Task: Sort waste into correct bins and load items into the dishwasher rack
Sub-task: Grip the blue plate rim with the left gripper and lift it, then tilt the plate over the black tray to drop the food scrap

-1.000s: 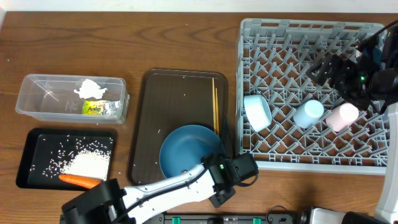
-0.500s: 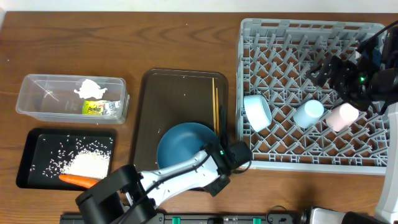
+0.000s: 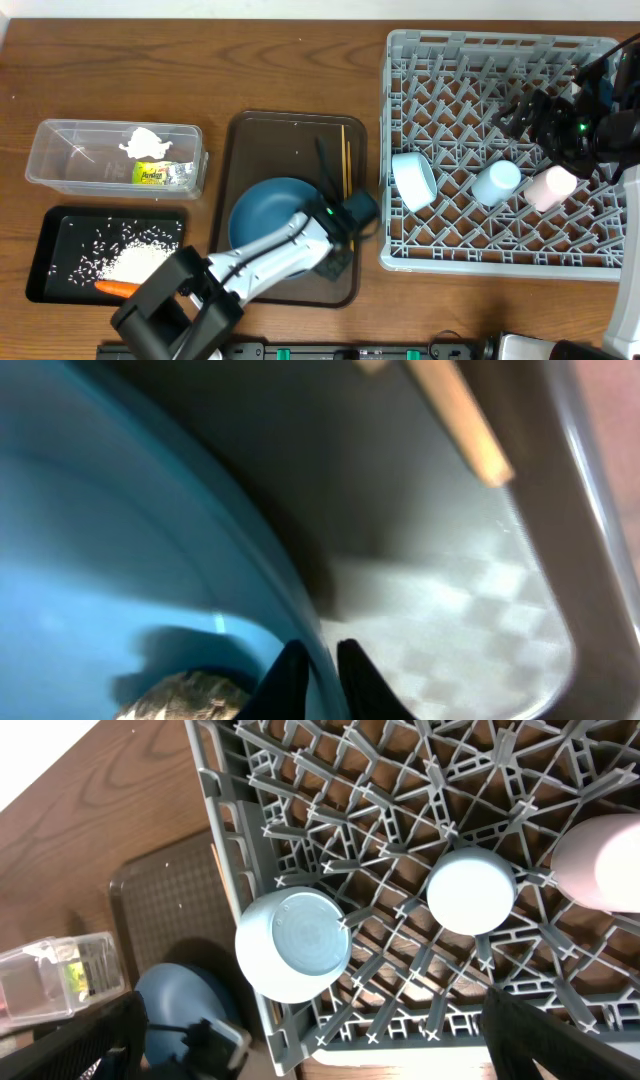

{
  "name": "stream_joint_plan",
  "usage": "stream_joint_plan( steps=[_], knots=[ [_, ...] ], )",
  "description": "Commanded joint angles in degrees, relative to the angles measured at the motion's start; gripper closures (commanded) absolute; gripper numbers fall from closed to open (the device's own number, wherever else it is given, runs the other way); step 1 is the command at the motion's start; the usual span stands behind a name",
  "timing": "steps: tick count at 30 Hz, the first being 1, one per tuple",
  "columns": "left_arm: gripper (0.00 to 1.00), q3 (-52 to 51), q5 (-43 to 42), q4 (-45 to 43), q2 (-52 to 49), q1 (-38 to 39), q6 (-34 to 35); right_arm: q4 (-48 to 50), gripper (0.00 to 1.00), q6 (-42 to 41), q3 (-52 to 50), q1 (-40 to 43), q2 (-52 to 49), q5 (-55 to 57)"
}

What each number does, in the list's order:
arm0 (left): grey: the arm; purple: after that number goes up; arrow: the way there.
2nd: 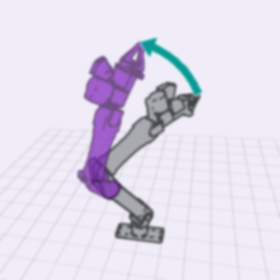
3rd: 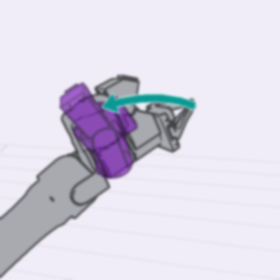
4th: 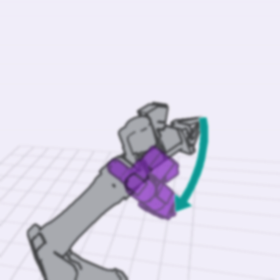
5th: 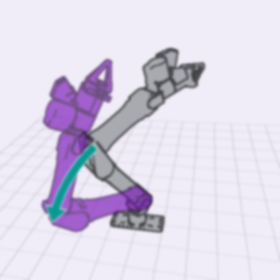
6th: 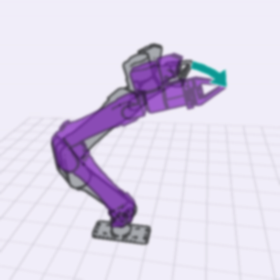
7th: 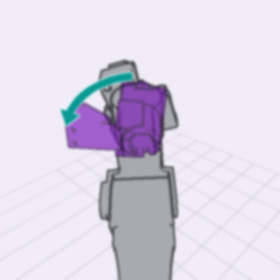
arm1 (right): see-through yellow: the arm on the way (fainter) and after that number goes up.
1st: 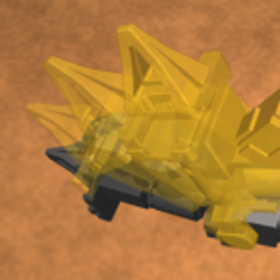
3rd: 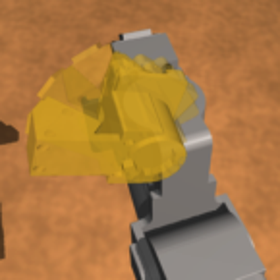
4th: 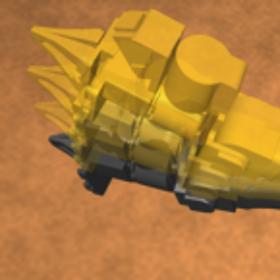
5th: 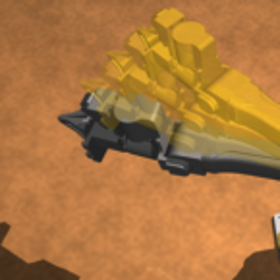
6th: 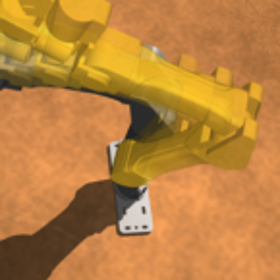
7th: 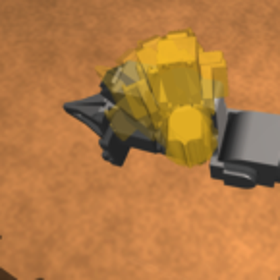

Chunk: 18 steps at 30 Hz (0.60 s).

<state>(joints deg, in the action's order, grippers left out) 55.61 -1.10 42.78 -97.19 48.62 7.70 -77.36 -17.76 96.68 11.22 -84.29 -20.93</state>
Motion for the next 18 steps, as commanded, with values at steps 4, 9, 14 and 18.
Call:
stream_joint_plan(
  steps=[4,9,14,18],
  knots=[
    [0.73,-0.66,0.46,-1.64,-0.02,-6.29,-0.17,-0.22,0.01,0.68,0.15,-0.04,-0.04,0.17],
    [0.77,-0.68,0.50,-3.63,-0.04,-9.05,-0.22,-0.22,0.01,0.68,0.15,-0.04,-0.04,0.17],
    [0.94,-0.50,0.48,-3.89,0.26,-10.58,-0.20,-0.20,0.01,0.68,0.15,-0.04,-0.04,0.17],
    [0.94,3.04,0.46,1.44,3.10,-10.95,0.11,-0.20,0.01,0.68,0.15,-0.04,-0.04,0.15]
  ],
)
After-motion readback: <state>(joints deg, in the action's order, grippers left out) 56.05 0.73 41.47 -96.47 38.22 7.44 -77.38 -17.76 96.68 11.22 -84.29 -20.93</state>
